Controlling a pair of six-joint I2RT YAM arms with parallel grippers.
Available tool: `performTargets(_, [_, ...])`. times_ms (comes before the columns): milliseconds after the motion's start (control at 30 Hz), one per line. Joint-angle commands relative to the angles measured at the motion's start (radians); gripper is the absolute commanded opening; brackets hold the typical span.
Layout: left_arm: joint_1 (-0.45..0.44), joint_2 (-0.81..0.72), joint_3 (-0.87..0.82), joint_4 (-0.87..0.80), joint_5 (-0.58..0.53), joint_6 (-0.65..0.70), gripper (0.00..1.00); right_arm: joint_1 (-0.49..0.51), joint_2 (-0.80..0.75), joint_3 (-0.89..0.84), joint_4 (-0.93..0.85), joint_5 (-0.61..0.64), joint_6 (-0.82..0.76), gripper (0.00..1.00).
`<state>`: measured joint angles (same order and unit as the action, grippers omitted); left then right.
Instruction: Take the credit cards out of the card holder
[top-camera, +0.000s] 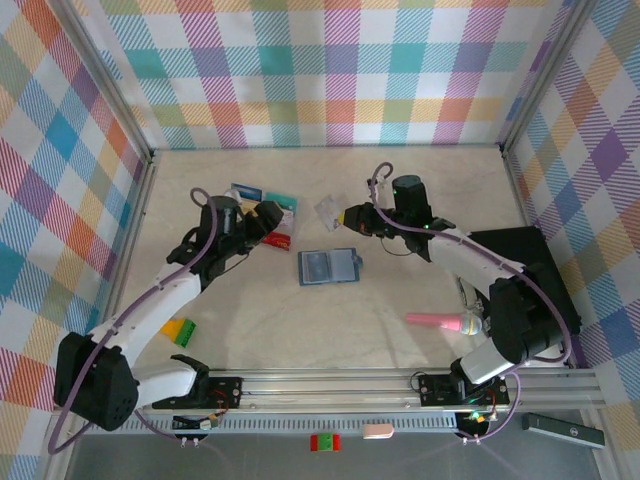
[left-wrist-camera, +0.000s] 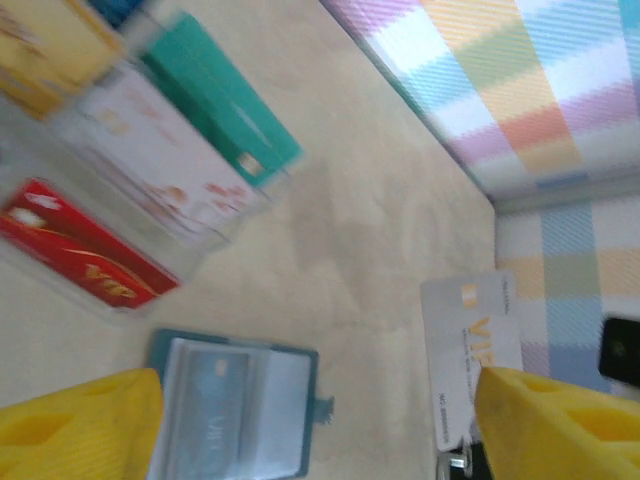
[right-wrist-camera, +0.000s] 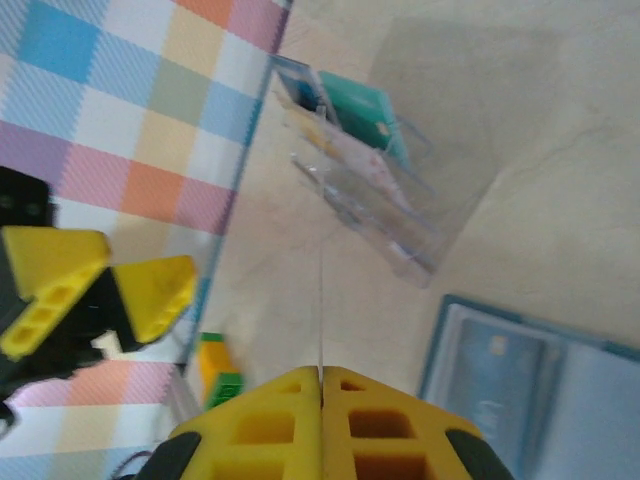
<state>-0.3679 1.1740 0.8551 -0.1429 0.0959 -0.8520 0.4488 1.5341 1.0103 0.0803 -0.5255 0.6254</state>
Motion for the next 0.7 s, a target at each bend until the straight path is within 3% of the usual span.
performTargets(0, [0.046,-0.048,-0.023,-0.171,-0.098,0.084,0.89,0.034,-0.01,0.071,-0.187,0.113,-0.273,0.0])
performTargets(167, [0.097,-0.1,-0.027,-0.278,-0.15,0.161,0.99,0.112,0.058,0.206,-0.307,0.214,-0.501,0.0])
performTargets(467, [0.159,-0.143,-0.043,-0.386,-0.162,0.236,1.0,0.207,0.269,0.51,-0.457,0.249,-0.848,0.0])
performTargets(667, [0.188,-0.166,-0.053,-0.418,-0.159,0.25,1.0,0.22,0.393,0.678,-0.506,0.246,-0.974,0.0])
